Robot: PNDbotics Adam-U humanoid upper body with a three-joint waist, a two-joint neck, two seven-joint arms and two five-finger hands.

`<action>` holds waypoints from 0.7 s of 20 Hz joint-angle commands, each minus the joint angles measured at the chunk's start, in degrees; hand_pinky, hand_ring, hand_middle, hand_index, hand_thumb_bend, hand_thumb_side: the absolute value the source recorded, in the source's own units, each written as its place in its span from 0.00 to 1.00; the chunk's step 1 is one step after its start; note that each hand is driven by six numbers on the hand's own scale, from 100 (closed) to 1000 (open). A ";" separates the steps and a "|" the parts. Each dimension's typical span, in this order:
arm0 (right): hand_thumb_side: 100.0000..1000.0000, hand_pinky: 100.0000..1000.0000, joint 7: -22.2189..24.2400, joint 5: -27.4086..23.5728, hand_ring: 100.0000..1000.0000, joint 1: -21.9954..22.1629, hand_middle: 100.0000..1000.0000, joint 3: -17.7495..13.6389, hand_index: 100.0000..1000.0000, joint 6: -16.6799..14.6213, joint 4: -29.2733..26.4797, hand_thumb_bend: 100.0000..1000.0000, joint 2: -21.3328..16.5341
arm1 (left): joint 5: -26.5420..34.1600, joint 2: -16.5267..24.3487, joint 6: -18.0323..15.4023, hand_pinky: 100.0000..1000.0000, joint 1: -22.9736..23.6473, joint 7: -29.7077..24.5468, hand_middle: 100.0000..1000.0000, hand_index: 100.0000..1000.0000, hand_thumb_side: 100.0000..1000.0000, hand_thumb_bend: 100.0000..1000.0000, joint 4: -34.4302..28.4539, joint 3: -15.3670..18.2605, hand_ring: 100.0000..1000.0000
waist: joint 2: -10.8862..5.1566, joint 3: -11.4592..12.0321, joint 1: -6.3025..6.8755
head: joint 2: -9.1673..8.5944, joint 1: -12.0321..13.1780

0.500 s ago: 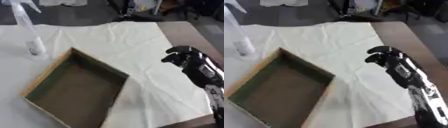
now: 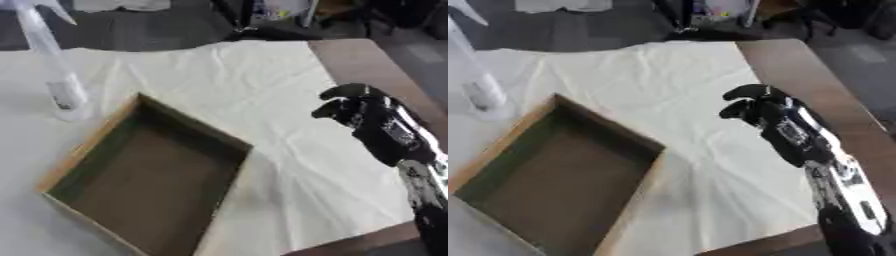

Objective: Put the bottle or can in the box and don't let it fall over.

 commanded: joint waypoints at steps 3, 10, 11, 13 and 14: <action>0.48 0.81 -0.28 -0.14 0.71 0.47 0.75 -0.72 0.80 -0.44 -1.34 0.00 -2.02 | -4.71 5.91 0.92 0.85 -3.47 -14.97 0.79 0.87 0.67 0.00 -0.80 -0.55 0.89 | -1.65 0.32 0.37 | 0.23 -0.78; 0.48 0.81 -0.18 0.51 0.71 0.84 0.75 -0.47 0.80 -0.29 -1.34 0.00 -2.16 | -5.58 8.91 2.82 0.84 -11.24 -20.39 0.76 0.86 0.64 0.00 1.14 -3.65 0.78 | -1.73 0.50 0.66 | 0.26 -0.54; 0.48 0.81 -0.16 0.63 0.70 0.83 0.75 -0.42 0.80 -0.23 -1.34 0.00 -2.18 | -5.92 9.12 2.81 0.83 -12.39 -20.49 0.76 0.86 0.62 0.00 1.77 -4.23 0.76 | -1.71 0.46 0.72 | 0.21 -0.46; 0.48 0.81 -0.12 0.78 0.70 0.85 0.75 -0.31 0.80 -0.19 -1.34 0.00 -2.27 | -7.22 9.24 2.59 0.82 -14.88 -20.69 0.76 0.86 0.59 0.00 3.18 -5.24 0.76 | -1.71 0.40 0.83 | 0.15 -0.32; 0.48 0.81 -0.08 0.86 0.70 0.89 0.75 -0.27 0.80 -0.21 -1.34 0.00 -2.33 | -7.75 9.07 2.54 0.82 -16.41 -20.84 0.76 0.86 0.59 0.00 4.01 -5.70 0.76 | -1.74 0.38 0.89 | 0.15 -0.26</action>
